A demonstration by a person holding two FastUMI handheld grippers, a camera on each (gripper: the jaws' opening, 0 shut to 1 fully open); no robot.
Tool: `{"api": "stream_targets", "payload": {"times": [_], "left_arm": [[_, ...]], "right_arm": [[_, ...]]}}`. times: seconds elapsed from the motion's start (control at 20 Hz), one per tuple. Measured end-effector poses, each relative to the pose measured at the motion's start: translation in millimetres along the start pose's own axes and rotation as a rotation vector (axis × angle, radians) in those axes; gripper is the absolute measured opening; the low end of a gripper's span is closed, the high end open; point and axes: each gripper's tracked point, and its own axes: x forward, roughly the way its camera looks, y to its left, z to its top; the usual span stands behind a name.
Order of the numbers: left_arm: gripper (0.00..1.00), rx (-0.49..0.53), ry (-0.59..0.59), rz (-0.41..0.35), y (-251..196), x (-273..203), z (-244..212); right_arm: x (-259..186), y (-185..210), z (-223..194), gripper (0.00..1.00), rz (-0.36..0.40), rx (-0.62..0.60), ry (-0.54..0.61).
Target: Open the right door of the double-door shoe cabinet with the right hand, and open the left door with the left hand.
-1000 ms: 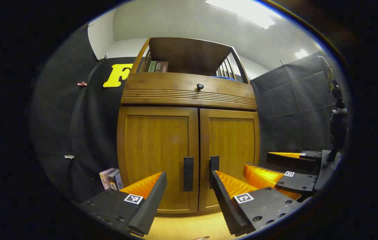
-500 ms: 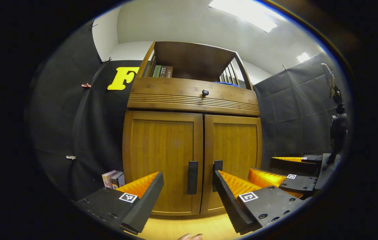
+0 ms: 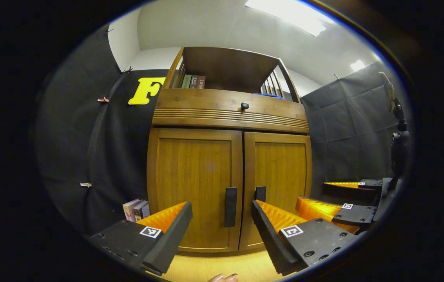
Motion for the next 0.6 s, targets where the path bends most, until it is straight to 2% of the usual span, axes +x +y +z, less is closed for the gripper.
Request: {"api": "stream_targets", "payload": {"times": [0.6], "left_arm": [[0.94,0.015,-0.006,0.039,16.9,-4.6,1.6]], "right_arm": [[21.4,3.5,-6.1,0.97,-0.016,-0.012,-0.007]]}}
